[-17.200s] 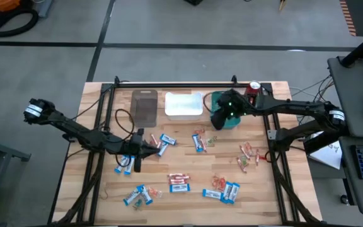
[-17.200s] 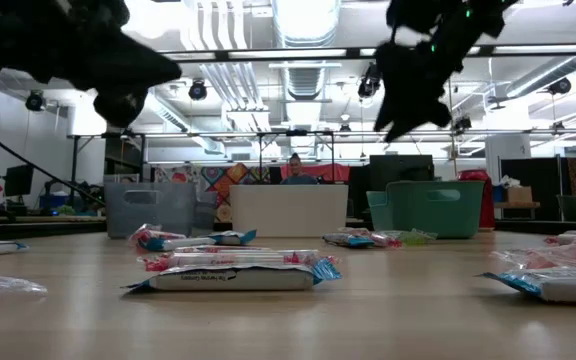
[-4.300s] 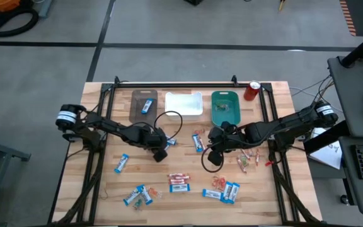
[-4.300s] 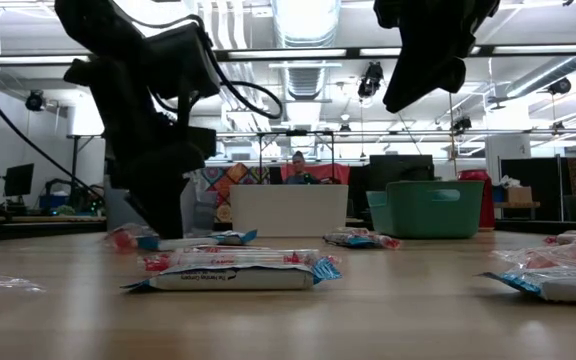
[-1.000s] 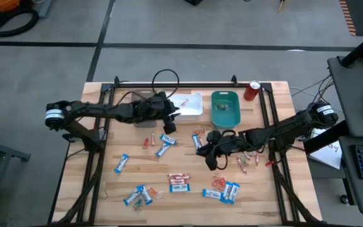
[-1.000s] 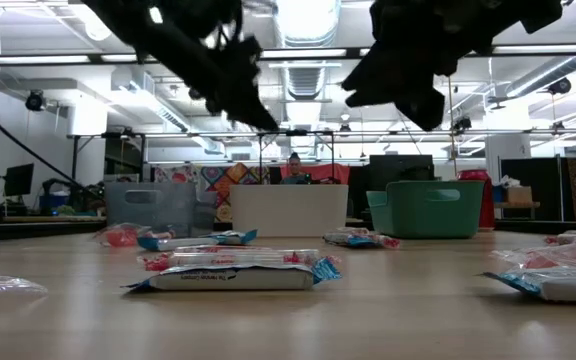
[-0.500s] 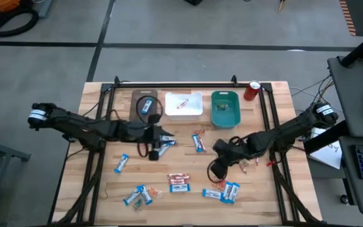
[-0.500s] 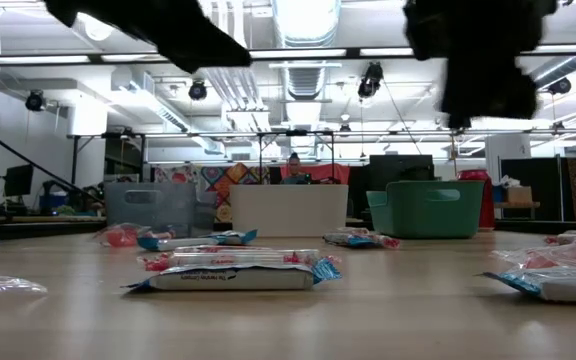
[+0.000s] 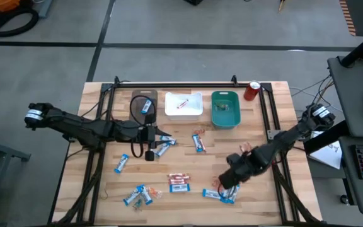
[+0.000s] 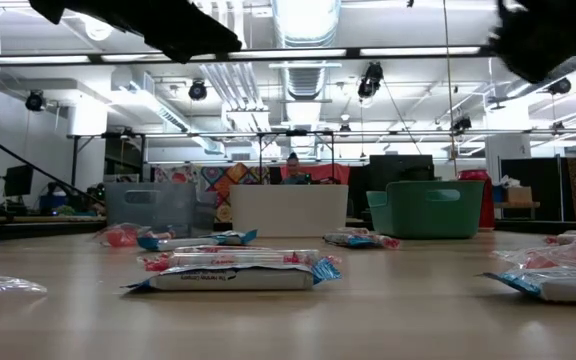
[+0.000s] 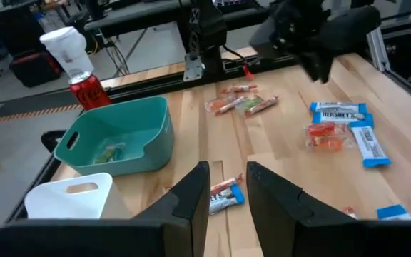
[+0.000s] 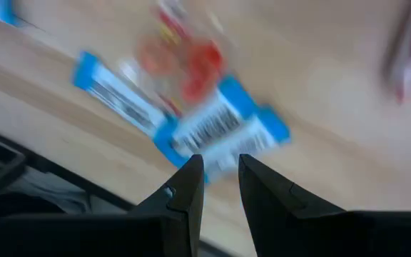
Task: Sort candy
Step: Put the white chocolate into the gray bin, then put the transparent candy into the green bin
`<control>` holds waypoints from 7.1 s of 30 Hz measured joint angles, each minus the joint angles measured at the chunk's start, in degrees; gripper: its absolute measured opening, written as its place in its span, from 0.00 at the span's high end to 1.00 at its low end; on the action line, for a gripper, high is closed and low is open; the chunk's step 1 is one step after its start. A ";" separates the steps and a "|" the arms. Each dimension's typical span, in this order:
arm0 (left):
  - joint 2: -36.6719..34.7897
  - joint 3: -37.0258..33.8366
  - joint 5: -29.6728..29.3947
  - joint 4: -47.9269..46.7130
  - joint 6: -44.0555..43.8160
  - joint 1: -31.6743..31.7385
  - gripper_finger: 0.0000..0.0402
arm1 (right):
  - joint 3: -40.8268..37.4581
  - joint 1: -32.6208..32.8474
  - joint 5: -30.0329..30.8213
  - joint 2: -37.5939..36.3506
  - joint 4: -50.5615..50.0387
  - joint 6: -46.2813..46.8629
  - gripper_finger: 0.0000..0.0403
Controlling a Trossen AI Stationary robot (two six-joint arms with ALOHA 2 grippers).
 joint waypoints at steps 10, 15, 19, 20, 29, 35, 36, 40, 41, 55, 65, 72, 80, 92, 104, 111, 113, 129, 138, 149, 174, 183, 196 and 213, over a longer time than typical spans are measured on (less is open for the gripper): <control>-0.94 0.00 -10.33 0.09 8.01 0.04 0.81 | -0.01 8.60 -2.84 6.73 7.91 19.91 0.72; -1.10 0.00 -13.42 0.04 9.85 0.36 0.81 | 1.74 9.82 -1.66 10.99 8.69 23.34 0.60; -1.08 0.00 -13.45 0.04 10.81 0.62 0.81 | 3.17 9.76 1.39 14.36 8.35 23.42 0.52; -1.08 0.00 -13.44 0.02 10.84 0.67 0.81 | 3.53 9.57 2.49 15.04 8.08 23.71 0.51; -1.05 0.00 -13.44 -0.95 10.84 0.81 0.81 | 3.91 9.34 4.59 17.72 5.57 25.62 0.51; -0.88 0.00 -13.38 -1.91 10.00 0.81 0.81 | 3.82 9.31 5.62 17.75 4.74 25.66 0.60; -0.88 0.00 -13.38 -1.91 9.67 0.81 0.81 | 3.77 9.31 6.33 17.78 4.62 25.66 0.63; -0.88 0.00 -13.38 -2.14 9.21 0.81 0.81 | 3.72 9.29 9.04 17.83 4.69 25.33 0.75; -0.88 0.00 -13.38 -2.20 9.02 0.81 0.81 | 3.72 9.27 9.06 17.83 4.67 25.21 0.79; -0.70 -0.24 7.19 -3.64 6.69 0.81 0.81 | 3.67 9.28 8.95 14.85 4.16 18.46 0.97; -0.70 -4.50 22.10 4.99 5.70 0.81 0.81 | 3.69 7.80 23.16 7.39 3.43 5.36 0.98; 0.88 -10.32 24.13 21.04 3.08 0.78 0.74 | 3.69 -0.12 27.90 6.81 17.41 -22.74 0.98; 8.96 -13.54 30.55 36.69 0.30 0.54 0.59 | 3.71 -10.25 15.15 9.07 39.63 -55.51 0.98; 24.74 -7.12 30.73 43.56 3.55 0.48 0.53 | 3.72 -18.91 -3.65 12.89 45.72 -68.86 0.98; 31.29 -2.84 34.62 43.94 3.46 0.59 0.61 | 3.72 -19.30 -4.87 12.72 46.16 -72.33 0.98; 30.43 -3.72 35.23 43.55 3.08 0.83 0.93 | 3.72 -19.34 -4.58 12.74 46.31 -74.28 0.98; 29.93 -3.76 35.23 43.04 2.70 0.89 0.97 | 3.72 -19.49 -4.56 12.74 46.37 -74.79 0.97; 8.97 -3.79 18.42 3.49 3.33 1.65 0.99 | 3.72 -21.37 10.80 9.13 41.46 -74.60 0.71; -5.81 5.59 -15.34 -38.39 -6.96 5.42 0.99 | 3.72 -21.37 20.91 8.17 43.44 -75.62 0.64; -1.15 7.78 -11.31 -44.67 -0.74 33.98 0.97 | 3.72 -21.37 22.41 8.24 44.47 -76.41 0.67; -1.54 5.84 5.81 -33.02 -6.94 31.74 0.73 | 3.72 -21.37 22.21 8.26 34.23 -68.71 0.68; -6.62 3.05 6.59 -24.53 -9.36 18.92 0.75 | 3.72 -21.37 19.74 8.17 22.81 -58.56 0.68; -5.83 2.96 6.25 -22.35 -10.23 11.60 0.75 | 3.72 -21.59 18.88 8.24 -23.65 -39.11 0.69; -2.92 2.95 6.12 -20.04 -7.23 11.63 0.75 | -3.96 -25.64 16.27 8.15 -29.93 -34.34 0.69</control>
